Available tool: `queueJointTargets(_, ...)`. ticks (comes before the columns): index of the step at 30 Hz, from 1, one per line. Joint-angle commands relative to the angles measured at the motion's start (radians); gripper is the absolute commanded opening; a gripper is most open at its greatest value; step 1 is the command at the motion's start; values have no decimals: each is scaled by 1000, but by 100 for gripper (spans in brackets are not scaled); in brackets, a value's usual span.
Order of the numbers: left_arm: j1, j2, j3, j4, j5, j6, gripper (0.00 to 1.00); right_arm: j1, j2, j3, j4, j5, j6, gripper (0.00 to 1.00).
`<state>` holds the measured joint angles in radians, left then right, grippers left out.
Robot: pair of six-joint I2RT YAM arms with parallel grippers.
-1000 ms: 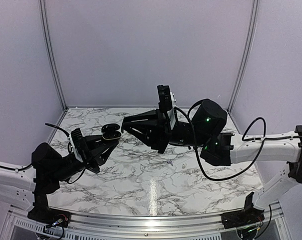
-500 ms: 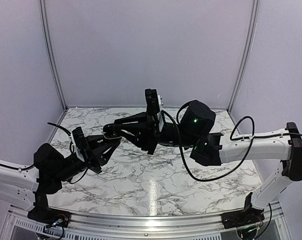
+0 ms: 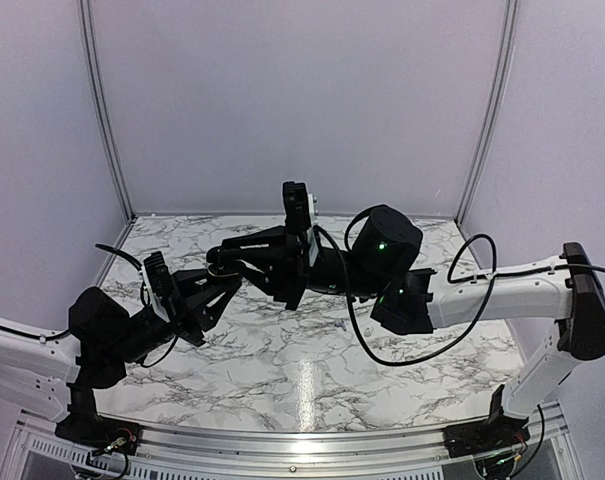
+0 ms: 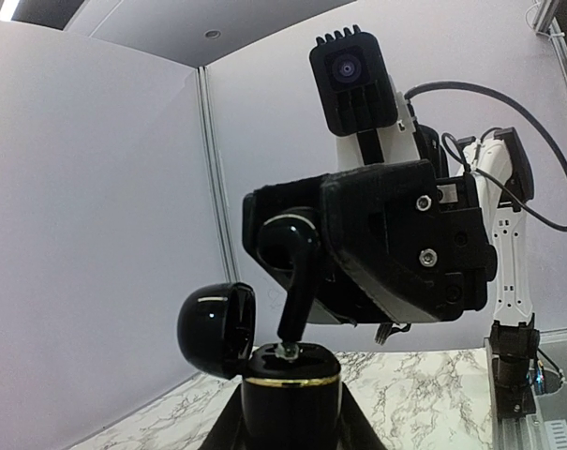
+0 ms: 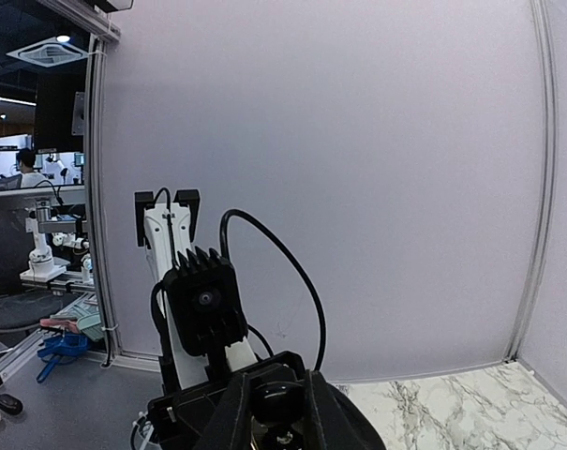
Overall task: Insert the wireless bluetooth earbuds into the charging case
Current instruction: Insert the left earbud into the left side groove of the charging case.
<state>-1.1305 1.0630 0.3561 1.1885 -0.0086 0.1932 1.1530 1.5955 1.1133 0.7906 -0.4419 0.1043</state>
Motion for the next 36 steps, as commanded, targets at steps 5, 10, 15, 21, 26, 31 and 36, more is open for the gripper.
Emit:
queueJointTargets(5, 3, 9, 20, 71, 6, -6, 0, 10, 40, 59, 82, 29, 48, 0)
queueJointTargets(10, 3, 8, 20, 75, 6, -5, 0, 10, 55, 61, 108, 20, 77, 0)
queueJointTargets(15, 3, 8, 18, 80, 6, -5, 0, 10, 70, 65, 127, 12, 114, 0)
queueJointTargets(21, 3, -1, 9, 89, -8, -9, 0, 10, 72, 49, 141, 15, 132, 0)
queueJointTargets(26, 3, -5, 7, 93, -16, -10, 0, 11, 72, 43, 147, 16, 139, 0)
queueJointTargets(31, 3, -9, 0, 99, -25, -14, 0, 13, 60, 28, 159, 17, 144, 0)
queueJointTargets(36, 3, -11, -1, 101, -27, -14, 0, 17, 57, 24, 165, 17, 150, 0)
